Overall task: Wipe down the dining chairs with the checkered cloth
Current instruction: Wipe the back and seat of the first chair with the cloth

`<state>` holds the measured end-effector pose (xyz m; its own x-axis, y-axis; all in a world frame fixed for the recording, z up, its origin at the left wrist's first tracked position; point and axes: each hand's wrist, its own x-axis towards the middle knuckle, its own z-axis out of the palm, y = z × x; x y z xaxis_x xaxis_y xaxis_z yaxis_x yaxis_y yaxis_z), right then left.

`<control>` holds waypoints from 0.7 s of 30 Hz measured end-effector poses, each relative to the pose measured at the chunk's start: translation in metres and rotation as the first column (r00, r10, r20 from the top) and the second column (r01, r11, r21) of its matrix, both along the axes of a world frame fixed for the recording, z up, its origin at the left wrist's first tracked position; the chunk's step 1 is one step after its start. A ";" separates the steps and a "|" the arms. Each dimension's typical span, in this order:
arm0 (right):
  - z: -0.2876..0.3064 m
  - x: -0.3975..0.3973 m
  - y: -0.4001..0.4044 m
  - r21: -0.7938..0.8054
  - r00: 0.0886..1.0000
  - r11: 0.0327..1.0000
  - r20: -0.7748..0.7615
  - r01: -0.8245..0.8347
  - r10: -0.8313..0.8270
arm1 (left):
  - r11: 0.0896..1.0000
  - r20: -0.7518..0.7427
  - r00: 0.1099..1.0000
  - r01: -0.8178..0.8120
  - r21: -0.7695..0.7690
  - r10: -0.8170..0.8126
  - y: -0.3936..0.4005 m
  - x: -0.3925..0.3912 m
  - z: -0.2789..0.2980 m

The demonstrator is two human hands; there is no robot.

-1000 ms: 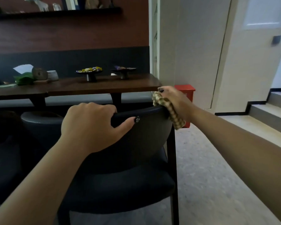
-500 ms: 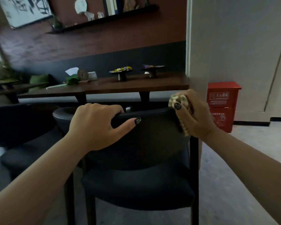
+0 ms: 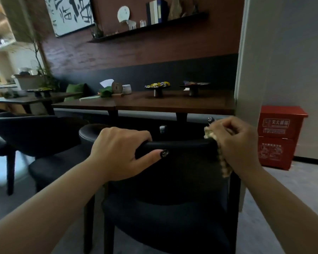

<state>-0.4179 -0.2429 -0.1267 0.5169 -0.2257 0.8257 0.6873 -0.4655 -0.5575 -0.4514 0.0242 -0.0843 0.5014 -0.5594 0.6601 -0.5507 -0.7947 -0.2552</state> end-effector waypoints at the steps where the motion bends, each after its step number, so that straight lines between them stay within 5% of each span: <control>1: -0.001 -0.001 -0.004 -0.104 0.997 0.993 0.023 -0.064 0.067 | 1.000 0.013 1.000 -0.002 0.005 0.002 0.001 0.000 -0.001; 5: -0.004 -0.010 -0.017 -0.376 0.992 0.920 0.016 -0.106 0.121 | 0.994 -0.038 0.994 0.101 0.040 -0.099 0.007 0.004 0.005; 9: 0.001 -0.013 -0.007 -0.244 0.999 0.970 -0.033 -0.007 -0.001 | 0.948 -0.267 0.920 0.313 0.063 -0.286 0.055 0.020 0.017; 12: 0.006 -0.019 0.002 -0.185 0.985 0.977 -0.120 0.103 -0.126 | 0.948 -0.142 0.937 0.316 -0.047 -0.319 0.128 0.063 0.013; 16: 0.014 -0.030 0.026 -0.147 0.959 0.974 -0.201 0.171 -0.199 | 0.823 -0.217 0.833 0.397 -0.407 -0.509 0.178 0.128 -0.018; 21: 0.029 -0.048 0.084 -0.129 0.922 0.947 -0.221 0.295 -0.317 | 0.667 0.077 0.845 0.471 -0.577 -0.529 0.161 0.153 -0.050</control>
<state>-0.4660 -0.1592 -0.0975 0.6167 -0.3339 0.7129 0.3569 -0.6886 -0.6312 -0.2985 0.1849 -0.1339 0.3277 -0.2927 0.8983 -0.9043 -0.3726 0.2085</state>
